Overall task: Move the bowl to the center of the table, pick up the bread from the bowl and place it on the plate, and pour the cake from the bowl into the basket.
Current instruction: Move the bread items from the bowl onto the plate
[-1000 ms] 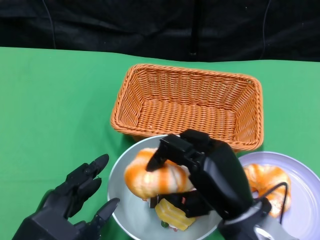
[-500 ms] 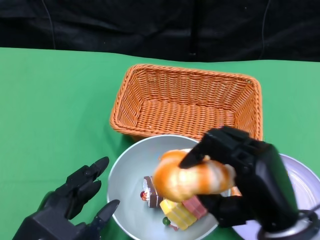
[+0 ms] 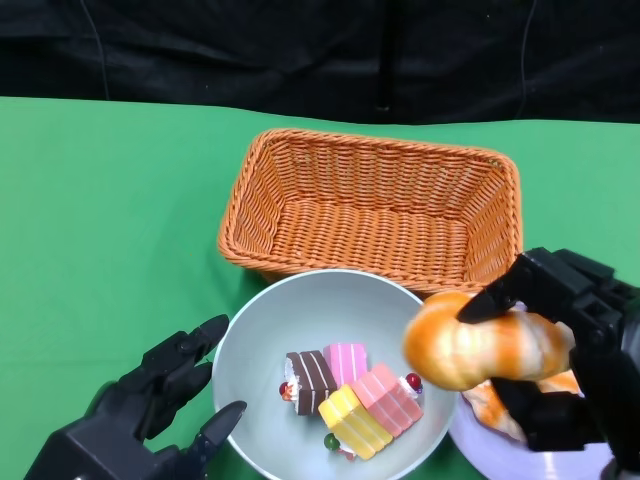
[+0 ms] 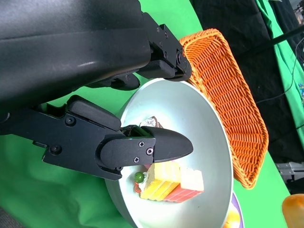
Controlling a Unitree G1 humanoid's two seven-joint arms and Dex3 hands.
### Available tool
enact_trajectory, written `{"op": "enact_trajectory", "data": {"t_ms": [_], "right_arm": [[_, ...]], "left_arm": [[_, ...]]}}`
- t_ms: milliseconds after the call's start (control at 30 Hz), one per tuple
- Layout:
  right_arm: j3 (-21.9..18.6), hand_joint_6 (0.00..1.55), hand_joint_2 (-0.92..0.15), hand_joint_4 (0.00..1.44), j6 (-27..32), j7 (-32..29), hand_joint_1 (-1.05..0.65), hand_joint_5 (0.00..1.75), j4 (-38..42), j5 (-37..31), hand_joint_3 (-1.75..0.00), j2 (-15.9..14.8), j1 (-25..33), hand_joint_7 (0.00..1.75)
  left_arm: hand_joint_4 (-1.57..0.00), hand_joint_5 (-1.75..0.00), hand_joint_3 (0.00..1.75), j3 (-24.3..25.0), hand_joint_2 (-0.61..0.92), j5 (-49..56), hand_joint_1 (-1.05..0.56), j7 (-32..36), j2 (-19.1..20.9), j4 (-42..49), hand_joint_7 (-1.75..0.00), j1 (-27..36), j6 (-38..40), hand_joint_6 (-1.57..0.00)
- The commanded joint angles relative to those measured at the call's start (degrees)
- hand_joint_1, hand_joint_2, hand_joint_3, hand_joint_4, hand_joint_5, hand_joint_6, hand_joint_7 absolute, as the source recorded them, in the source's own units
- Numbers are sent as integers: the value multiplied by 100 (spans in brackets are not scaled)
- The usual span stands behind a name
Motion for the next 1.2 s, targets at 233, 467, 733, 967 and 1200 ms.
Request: {"op": "enact_trajectory", "data": {"t_ms": [233, 467, 733, 967, 1200], "right_arm": [[-507, 98, -4, 105, 694, -307, -3, 175, 102, -964, -168, -191, 45, 145], [-446, 94, -12, 104, 938, -433, 0, 175, 348, -1249, -153, -271, 130, 153], [-366, 82, -22, 99, 1533, -651, -2, 175, 795, -1688, -133, -289, 147, 166], [-123, 74, -35, 84, 2222, 117, -10, 161, 1009, -1605, -114, -310, 87, 138], [242, 23, -88, 27, 3255, 3483, -41, 11, -79, -1148, -7, -604, 408, 2]], "left_arm": [[-32, -20, 48, 69, 92, -36, -65, -48, 91, -46, 0, 12, 88, -36], [-31, -20, 48, 82, 92, -68, -64, -66, 112, -101, 0, 42, 137, -36], [-31, -20, 49, 76, 92, -57, -65, -72, 170, -128, 0, 54, 139, -36], [-31, -21, 48, 67, 92, -139, -66, -108, 198, -95, 0, 56, 112, -36], [-31, -22, 46, 96, 92, -181, -66, -151, 219, -96, 0, 43, 116, -36]]}}
